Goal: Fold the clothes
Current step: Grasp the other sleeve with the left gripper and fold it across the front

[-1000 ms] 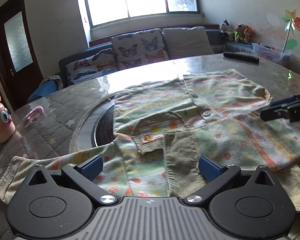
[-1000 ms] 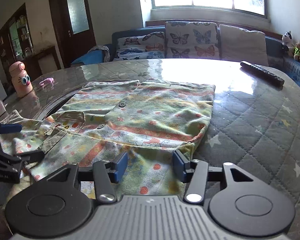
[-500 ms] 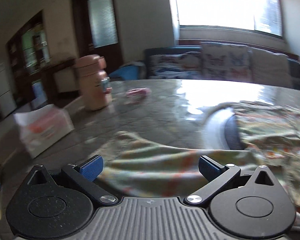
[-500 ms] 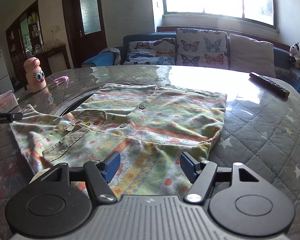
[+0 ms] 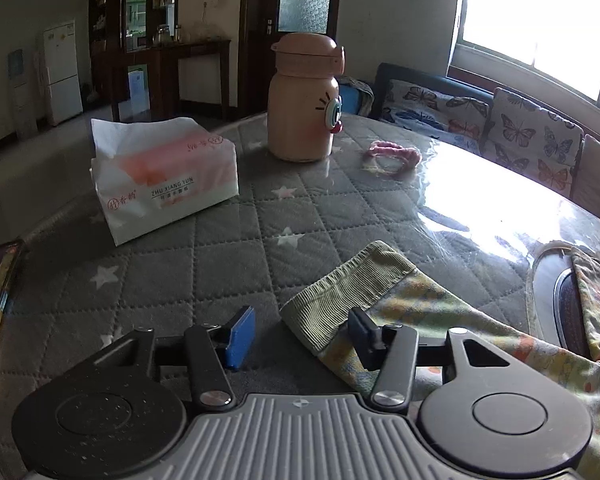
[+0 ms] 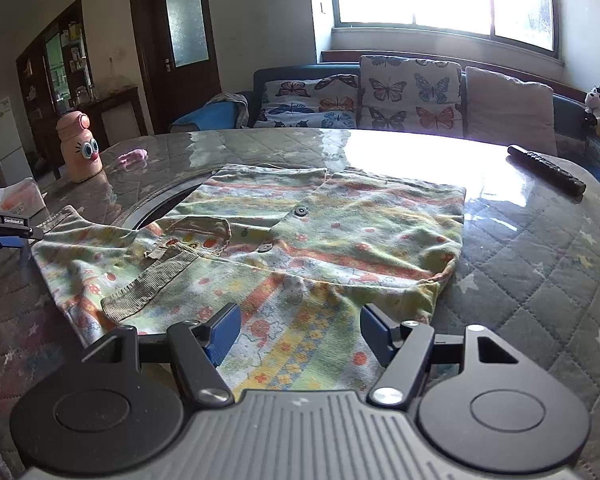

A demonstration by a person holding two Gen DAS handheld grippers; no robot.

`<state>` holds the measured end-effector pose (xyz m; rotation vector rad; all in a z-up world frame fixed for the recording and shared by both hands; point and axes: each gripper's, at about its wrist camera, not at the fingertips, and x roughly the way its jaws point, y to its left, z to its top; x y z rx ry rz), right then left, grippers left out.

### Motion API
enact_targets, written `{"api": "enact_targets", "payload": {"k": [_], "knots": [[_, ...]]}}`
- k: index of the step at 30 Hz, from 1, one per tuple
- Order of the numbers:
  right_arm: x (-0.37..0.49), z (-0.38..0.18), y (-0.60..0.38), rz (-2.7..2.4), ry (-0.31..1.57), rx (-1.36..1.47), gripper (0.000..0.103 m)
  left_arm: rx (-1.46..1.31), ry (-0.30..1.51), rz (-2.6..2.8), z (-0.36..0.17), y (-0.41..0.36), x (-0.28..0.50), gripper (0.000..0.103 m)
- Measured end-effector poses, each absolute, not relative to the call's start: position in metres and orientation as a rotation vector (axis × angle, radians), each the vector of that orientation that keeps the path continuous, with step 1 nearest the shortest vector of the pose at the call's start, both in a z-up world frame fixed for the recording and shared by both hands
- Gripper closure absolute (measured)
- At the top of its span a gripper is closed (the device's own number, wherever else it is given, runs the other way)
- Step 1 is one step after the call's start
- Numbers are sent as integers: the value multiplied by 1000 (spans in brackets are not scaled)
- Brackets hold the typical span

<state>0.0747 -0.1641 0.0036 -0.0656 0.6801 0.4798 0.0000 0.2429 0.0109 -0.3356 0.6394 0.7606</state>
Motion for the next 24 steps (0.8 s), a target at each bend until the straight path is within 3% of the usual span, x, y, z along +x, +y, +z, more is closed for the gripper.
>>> {"api": "enact_targets", "payload": {"k": [5, 6, 24], "knots": [[72, 5, -165, 478, 679, -61, 35, -349, 627, 699, 13, 239, 0, 89], [71, 5, -166, 476, 677, -59, 35, -349, 622, 688, 15, 236, 0, 92], [58, 14, -195, 423, 630, 20, 35, -302, 474, 40, 95, 81, 20, 94]]}}
